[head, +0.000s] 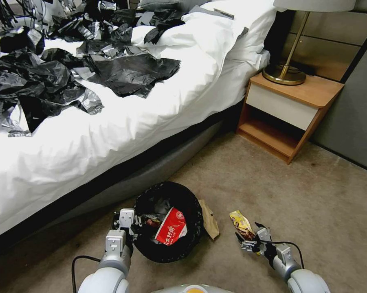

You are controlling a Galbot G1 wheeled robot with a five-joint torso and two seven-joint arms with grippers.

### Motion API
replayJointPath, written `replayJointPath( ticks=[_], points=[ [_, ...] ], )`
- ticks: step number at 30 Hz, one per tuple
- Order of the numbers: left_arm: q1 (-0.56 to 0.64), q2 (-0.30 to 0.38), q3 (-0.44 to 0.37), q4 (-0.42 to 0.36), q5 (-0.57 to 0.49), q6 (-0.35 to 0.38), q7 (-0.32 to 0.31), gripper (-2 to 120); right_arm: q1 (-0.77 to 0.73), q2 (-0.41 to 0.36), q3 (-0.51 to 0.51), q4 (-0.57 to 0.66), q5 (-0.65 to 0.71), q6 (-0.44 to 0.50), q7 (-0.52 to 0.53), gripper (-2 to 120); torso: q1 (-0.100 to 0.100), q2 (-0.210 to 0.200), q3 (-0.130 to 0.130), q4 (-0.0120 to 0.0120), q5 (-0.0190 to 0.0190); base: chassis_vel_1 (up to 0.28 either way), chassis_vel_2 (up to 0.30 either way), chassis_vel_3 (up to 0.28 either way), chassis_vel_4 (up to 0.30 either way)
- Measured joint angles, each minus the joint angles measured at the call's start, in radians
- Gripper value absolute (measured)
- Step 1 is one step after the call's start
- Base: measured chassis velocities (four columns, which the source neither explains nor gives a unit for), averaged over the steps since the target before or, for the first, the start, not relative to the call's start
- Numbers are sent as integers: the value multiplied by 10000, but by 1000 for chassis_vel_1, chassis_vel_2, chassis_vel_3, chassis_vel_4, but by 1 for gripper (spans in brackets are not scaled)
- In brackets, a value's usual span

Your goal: Pick up the trash bin, then pick up the garbage from the floor and place it into the trash bin.

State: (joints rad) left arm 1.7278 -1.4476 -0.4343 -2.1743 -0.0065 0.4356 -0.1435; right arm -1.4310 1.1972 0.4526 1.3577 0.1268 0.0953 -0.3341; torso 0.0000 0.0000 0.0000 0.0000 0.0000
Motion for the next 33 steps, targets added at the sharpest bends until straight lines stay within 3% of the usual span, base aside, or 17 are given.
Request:
replayJointPath(
  ticks=[11, 18, 23, 33],
  points=[
    [101, -11, 25, -58, 58, -59, 3, 0, 306, 235, 99, -1297, -39, 495, -19, 88, 0, 1, 0, 0, 0, 0, 0, 0, 0],
    [110, -29, 42, -60, 73, -66, 4, 0, 493, 326, 241, -2008, -30, 710, -57, 58, 0, 1, 0, 0, 0, 0, 0, 0, 0],
    [113, -20, 40, -60, 74, -68, 4, 0, 529, 310, 287, -2051, 1, 731, -68, 44, 0, 0, 0, 1, 0, 0, 0, 0, 0],
    [87, -16, 66, -54, 84, -69, 5, 0, 569, 303, 335, -1822, 73, 728, -13, 5, 0, 0, 0, 0, 0, 0, 0, 0, 0]
  ],
)
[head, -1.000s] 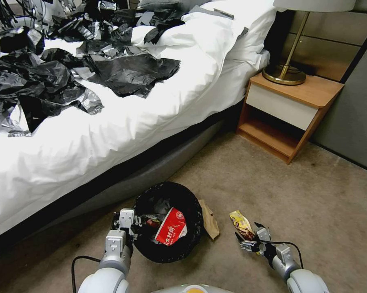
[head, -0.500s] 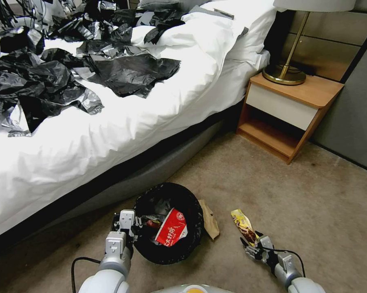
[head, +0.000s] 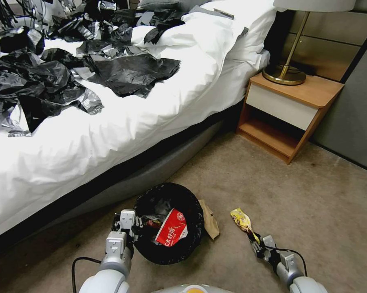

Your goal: Pick up the trash bin, then pick up the garbage from the floor and place it into the trash bin.

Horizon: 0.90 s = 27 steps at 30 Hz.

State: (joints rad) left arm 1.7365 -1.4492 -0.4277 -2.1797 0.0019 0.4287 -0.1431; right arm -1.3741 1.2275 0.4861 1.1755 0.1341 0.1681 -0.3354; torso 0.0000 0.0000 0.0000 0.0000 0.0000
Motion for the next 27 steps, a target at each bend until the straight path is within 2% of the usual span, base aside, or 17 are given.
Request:
replayJointPath(
  ticks=[1, 10, 12, 13, 17, 20, 21, 23, 24, 26, 27],
  points=[
    [-3, 4, 0, 4, 0, 0, 0, 0, 1, -3, 12, 41, 6, 0, 12, 0, 0, 0, 0, -1, 0, 0, 0, 0, 0],
    [-25, 7, 11, 41, 1, 3, 2, 0, -33, -10, 31, 366, 12, 38, 113, 0, 0, 0, 0, 1, 1, 0, 0, 0, 0],
    [-29, 6, 11, 45, 1, 7, 2, 0, -108, -10, 41, 653, 19, 134, 177, 0, 0, 0, 0, -1, 1, 0, 0, 0, 0],
    [-32, 7, 4, 58, 1, 8, 2, 0, -250, -13, 88, 1182, 49, 249, 224, 0, 0, 0, 0, 0, 1, 0, 0, 0, 0],
    [-34, 9, 1, 71, 1, 8, 3, 0, -354, -14, 121, 1562, 73, 323, 240, 0, 0, 0, 0, 1, 1, 0, 0, 0, 0],
    [-80, -7, 11, 138, 6, 8, 3, 0, -1009, -15, 200, 3828, 644, 945, -214, 0, 0, 0, 0, 0, 1, 0, 0, 0, 0],
    [-80, -7, 11, 138, 6, 8, 3, 0, -1009, -15, 200, 3828, 644, 945, -214, 0, 0, 0, 0, 0, 1, 0, 0, 0, 0],
    [-147, -26, 47, 179, 8, 22, 3, 0, -1492, -8, 48, 5866, 1238, 1606, -1345, 0, 0, 0, -1, 3, -3, 0, 0, 0, 0],
    [-147, -26, 47, 179, 8, 22, 3, 0, -1492, -8, 48, 5866, 1238, 1606, -1345, 0, 0, 0, -1, 3, -3, 0, 0, 0, 0],
    [-159, -22, 62, 191, 9, 28, 2, 0, -1891, -75, -372, 7396, 1570, 1800, -2512, 0, -1, 1, -2, 2, -4, 0, 0, 0, 0],
    [-159, -22, 62, 191, 9, 28, 2, 0, -1891, -75, -372, 7396, 1570, 1800, -2512, 0, -1, 1, -2, 2, -4, 0, 0, 0, 0]
  ],
)
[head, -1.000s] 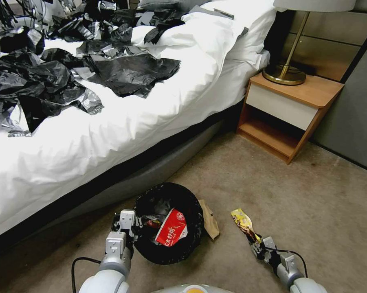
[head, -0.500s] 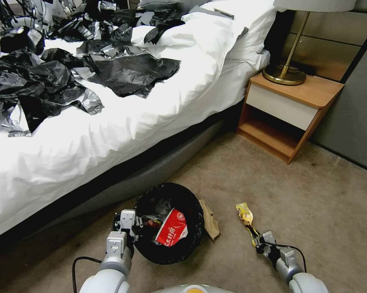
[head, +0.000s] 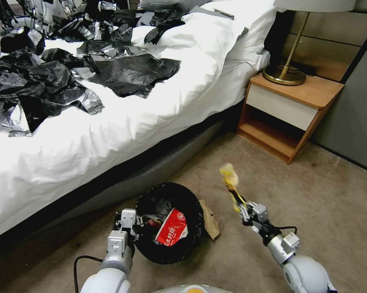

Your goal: Pick up the trash bin, then pick up the garbage from the floor and place it into the trash bin.

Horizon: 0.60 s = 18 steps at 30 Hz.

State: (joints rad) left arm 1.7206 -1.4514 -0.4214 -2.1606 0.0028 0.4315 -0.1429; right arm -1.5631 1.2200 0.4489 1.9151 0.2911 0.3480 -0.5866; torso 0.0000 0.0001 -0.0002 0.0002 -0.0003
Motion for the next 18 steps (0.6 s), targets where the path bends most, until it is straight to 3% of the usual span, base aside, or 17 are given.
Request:
replayJointPath(
  ticks=[2, 8, 13, 18],
  points=[
    [7, 14, 3, 1, 1, 0, 0, 0, -145, -87, -343, 574, -50, 29, -547, 0, 0, 0, 0, -2, 2, 0, 0, 0, 0],
    [29, 35, 27, -21, 9, 0, 0, 0, -85, -573, -1371, 782, -821, 31, -743, 0, 0, -1, 0, -2, 2, 0, 0, 0, 0],
    [60, 2, 89, -42, 74, -7, 0, 0, 335, -874, -2173, 64, -1307, -53, -425, 0, 0, 0, 1, -1, 4, 0, 0, 0, 0],
    [80, -15, 108, -75, 98, -6, 3, 0, 1100, -691, -2847, -956, -1492, -439, 446, 0, 0, 0, 2, -2, 3, 0, 0, 0, 0]
  ],
)
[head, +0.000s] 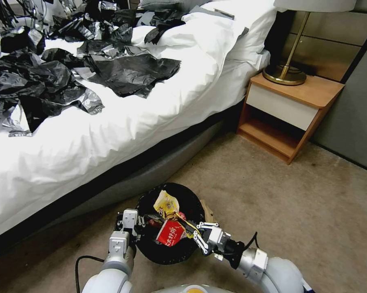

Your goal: Pick up the trash bin, then pick up the garbage from the floor and place it into the trash bin.

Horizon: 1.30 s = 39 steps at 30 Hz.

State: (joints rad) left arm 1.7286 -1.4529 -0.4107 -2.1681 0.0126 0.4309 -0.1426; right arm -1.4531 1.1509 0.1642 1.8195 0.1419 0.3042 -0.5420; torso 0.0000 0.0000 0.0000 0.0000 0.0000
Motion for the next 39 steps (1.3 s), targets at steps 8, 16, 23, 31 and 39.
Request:
replayJointPath(
  ticks=[8, 16, 23, 31, 39],
  points=[
    [29, -36, 14, -6, 19, -6, 0, 0, 468, 304, -387, -646, 15, -336, 339, 10, 0, 0, 0, 0, -1, 0, 0, 0, 0],
    [33, -4, 23, -6, 19, -7, 1, 0, 610, 362, -492, -819, 3, -432, 508, 38, 0, 0, 0, 0, 0, 0, 0, 0, 0],
    [30, 5, 26, -7, 18, -5, 3, 0, 637, 295, -491, -805, 22, -502, 637, 64, 0, 0, 0, 0, 0, 0, 0, 0, 0],
    [0, 26, 32, 3, 2, 10, 5, 0, 589, 257, -457, -749, 26, -515, 674, 92, 0, 0, 0, 0, 0, 0, 0, 0, 0],
    [-27, 39, 23, 8, -16, 23, 6, 0, 523, 167, -369, -613, 29, -515, 674, 111, 1, 0, 0, 0, 0, 0, 0, 0, 0]
  ],
)
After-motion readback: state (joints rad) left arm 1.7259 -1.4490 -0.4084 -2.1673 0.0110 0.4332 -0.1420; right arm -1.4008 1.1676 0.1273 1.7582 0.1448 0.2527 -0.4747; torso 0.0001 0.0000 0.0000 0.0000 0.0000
